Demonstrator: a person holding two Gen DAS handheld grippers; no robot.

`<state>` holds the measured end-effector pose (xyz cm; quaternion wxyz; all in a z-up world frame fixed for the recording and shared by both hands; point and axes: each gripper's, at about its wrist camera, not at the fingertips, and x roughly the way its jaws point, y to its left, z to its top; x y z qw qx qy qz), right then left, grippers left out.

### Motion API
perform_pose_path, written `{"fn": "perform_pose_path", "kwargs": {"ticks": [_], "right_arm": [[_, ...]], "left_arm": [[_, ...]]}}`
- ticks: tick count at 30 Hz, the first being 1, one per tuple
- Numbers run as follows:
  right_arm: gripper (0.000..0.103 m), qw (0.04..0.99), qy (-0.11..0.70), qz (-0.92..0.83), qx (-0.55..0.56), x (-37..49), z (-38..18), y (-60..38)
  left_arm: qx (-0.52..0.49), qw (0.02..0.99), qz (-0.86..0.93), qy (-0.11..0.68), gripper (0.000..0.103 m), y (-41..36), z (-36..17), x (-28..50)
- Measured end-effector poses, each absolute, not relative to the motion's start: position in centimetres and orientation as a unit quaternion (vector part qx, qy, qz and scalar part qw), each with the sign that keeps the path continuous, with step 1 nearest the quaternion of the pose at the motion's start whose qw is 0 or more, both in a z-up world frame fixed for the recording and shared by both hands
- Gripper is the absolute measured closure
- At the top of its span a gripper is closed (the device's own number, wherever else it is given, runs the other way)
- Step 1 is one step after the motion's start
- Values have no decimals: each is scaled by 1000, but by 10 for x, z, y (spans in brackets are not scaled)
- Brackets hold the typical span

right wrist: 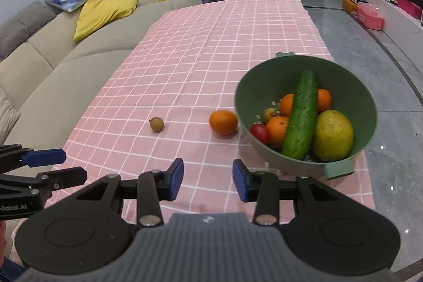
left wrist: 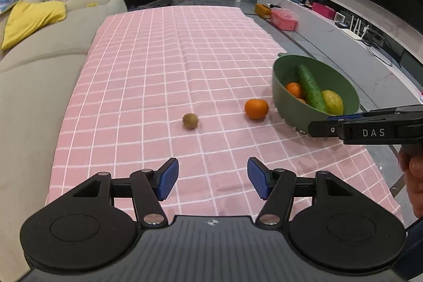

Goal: Organize fruits
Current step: 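Withdraw both tools from the colander toward the last orange and kiwi, then grasp the orange with the right tool while the left tool grasps the brown kiwi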

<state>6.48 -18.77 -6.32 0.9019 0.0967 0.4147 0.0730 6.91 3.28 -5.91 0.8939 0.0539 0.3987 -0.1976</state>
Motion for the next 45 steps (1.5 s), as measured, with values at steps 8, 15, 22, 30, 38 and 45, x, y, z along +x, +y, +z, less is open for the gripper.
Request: {"fn": "perform_pose_path", "kwargs": {"ticks": [8, 15, 22, 30, 38, 45], "right_arm": [[65, 902, 418, 75, 81, 76, -65, -167], [65, 900, 425, 71, 71, 82, -71, -162], [63, 899, 426, 49, 83, 83, -80, -164], [60, 897, 405, -22, 174, 83, -100, -160], [56, 900, 367, -109, 208, 111, -129, -144], [56, 899, 349, -136, 226, 144, -146, -143]], "left_arm": [[38, 894, -187, 405, 32, 44, -71, 76], [42, 890, -183, 415, 32, 46, -83, 81], [94, 890, -203, 397, 32, 35, -83, 94], [244, 865, -287, 332, 32, 10, -109, 130], [254, 852, -312, 336, 32, 11, -143, 179], [235, 850, -329, 337, 34, 7, -154, 199]]}}
